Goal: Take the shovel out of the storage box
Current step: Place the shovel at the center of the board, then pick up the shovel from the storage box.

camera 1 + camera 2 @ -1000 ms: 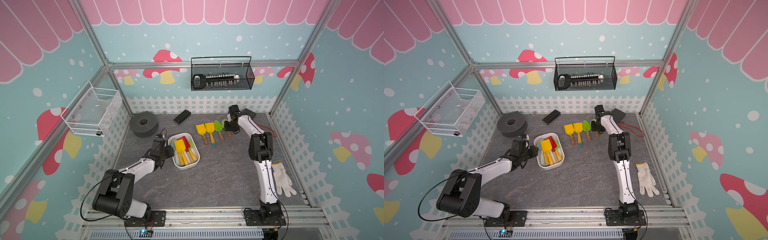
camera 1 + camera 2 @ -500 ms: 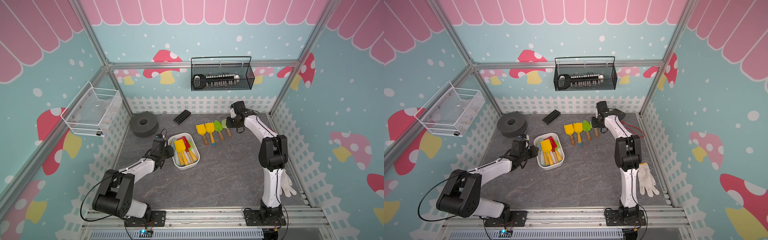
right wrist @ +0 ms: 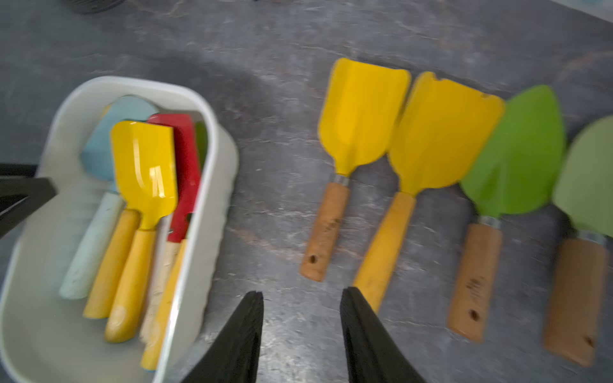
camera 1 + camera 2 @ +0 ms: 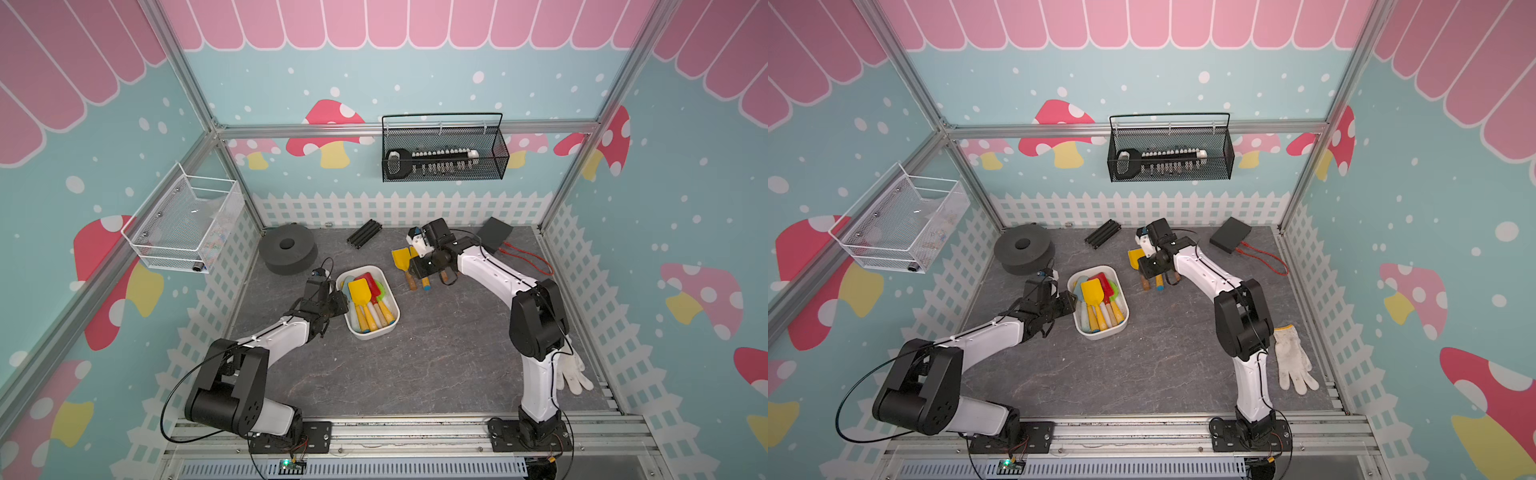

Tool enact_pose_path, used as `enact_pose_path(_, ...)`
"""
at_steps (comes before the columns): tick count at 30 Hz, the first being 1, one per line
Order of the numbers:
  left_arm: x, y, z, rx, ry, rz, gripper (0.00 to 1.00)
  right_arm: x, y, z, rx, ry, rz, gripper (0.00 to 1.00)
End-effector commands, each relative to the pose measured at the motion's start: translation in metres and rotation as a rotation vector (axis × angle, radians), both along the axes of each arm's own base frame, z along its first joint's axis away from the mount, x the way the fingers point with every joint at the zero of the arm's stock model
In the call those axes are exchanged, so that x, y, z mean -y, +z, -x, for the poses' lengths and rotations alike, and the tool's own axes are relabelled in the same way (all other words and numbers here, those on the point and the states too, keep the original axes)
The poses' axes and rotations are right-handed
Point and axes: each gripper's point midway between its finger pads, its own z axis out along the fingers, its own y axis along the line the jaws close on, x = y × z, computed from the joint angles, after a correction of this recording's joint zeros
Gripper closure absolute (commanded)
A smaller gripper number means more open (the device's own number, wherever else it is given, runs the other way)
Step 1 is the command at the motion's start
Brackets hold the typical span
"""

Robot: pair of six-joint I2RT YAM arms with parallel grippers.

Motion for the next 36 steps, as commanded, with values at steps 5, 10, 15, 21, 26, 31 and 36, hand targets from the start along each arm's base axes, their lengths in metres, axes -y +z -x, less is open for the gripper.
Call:
enact_pose_path(5,0.0,0.006,0.001,0.023,-0.005,-0.002,0.64,-0.055,0.017,0.037,-0.045,0.179,-0.081,0.58)
enact_pose_path(10,-0.001,0.007,0.001,0.026,-0.005,-0.004,0.64,-0.084,0.0,0.057,-0.137,0.228,-0.076,0.58)
enact_pose_path(15,0.0,0.006,0.001,0.021,-0.007,-0.004,0.63,-0.105,-0.019,0.076,-0.211,0.259,-0.05,0.58)
enact_pose_path(21,0.0,0.005,0.001,0.021,-0.008,-0.001,0.64,-0.115,-0.035,0.087,-0.317,0.212,-0.09,0.58)
enact_pose_path(26,0.001,0.006,0.001,0.023,-0.009,0.001,0.64,-0.125,-0.052,0.091,-0.415,0.152,-0.14,0.55)
enact_pose_path(31,0.0,0.008,0.001,0.027,-0.007,-0.002,0.64,-0.124,-0.067,0.086,-0.431,0.067,-0.121,0.54)
enact_pose_path(36,-0.001,0.007,0.001,0.025,-0.005,-0.006,0.64,-0.125,-0.073,0.08,-0.411,0.035,-0.099,0.53)
